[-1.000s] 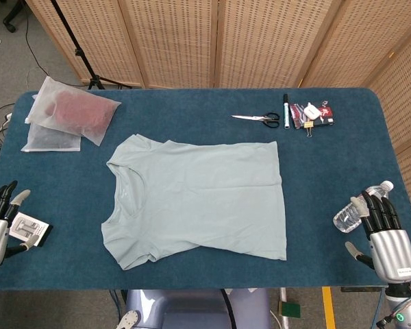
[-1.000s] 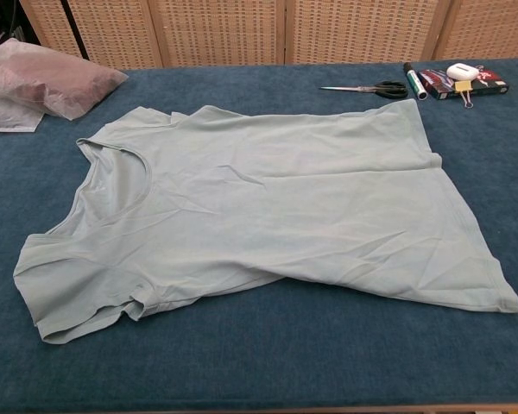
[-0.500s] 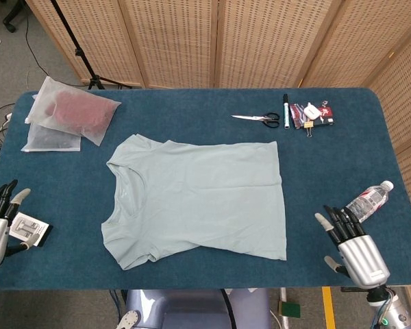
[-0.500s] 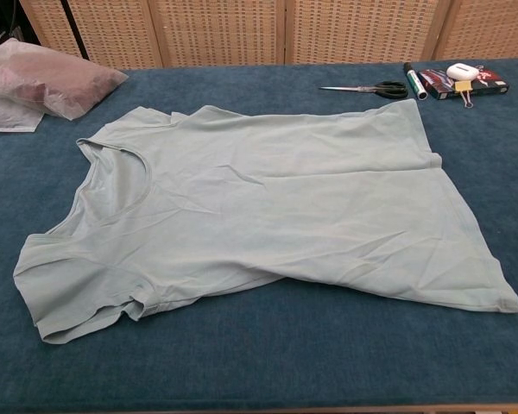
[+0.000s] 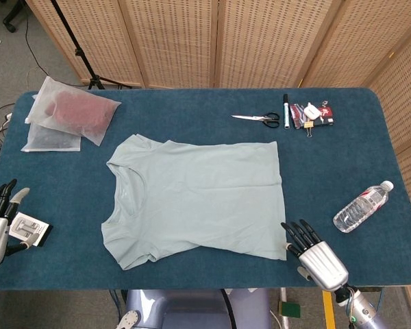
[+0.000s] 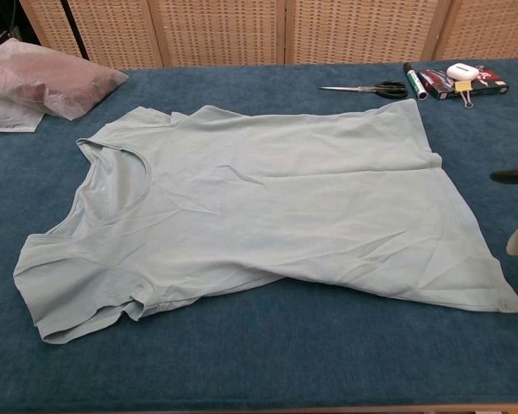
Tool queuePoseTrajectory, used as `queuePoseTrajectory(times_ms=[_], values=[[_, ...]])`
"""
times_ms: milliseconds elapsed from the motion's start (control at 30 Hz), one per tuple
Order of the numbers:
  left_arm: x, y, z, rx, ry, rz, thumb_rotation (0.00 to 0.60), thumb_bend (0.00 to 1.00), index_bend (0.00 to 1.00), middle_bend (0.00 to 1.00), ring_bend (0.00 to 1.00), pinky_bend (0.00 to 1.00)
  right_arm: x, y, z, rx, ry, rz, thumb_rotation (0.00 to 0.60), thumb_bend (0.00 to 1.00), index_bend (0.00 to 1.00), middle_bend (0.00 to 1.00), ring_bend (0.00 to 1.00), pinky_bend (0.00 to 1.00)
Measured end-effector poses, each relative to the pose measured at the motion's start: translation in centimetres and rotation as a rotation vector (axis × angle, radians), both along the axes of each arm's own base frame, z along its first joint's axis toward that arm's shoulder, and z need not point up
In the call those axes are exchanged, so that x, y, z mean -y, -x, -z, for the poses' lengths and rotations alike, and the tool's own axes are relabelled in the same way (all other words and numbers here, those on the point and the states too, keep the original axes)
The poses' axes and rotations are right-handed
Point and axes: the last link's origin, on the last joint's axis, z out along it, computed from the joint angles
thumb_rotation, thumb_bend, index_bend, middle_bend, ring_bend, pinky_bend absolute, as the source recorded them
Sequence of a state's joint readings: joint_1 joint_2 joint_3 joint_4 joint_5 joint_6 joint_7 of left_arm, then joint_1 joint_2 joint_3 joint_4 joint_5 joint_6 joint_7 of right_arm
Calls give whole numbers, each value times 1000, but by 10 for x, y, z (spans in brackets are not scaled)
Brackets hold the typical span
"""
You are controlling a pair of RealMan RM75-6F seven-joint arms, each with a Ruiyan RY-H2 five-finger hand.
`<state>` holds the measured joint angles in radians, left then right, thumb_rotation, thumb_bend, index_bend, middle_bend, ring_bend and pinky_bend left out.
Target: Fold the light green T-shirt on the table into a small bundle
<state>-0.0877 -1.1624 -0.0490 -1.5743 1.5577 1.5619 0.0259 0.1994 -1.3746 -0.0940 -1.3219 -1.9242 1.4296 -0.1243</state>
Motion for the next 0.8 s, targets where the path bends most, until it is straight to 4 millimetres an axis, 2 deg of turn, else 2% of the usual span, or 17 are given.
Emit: queuePoseTrajectory(times_ms=[800], values=[[-1, 1, 2, -2, 7, -12, 600, 0, 0, 0, 0, 0, 14, -2, 36, -77, -20, -26, 600, 0, 433, 0, 0, 27]])
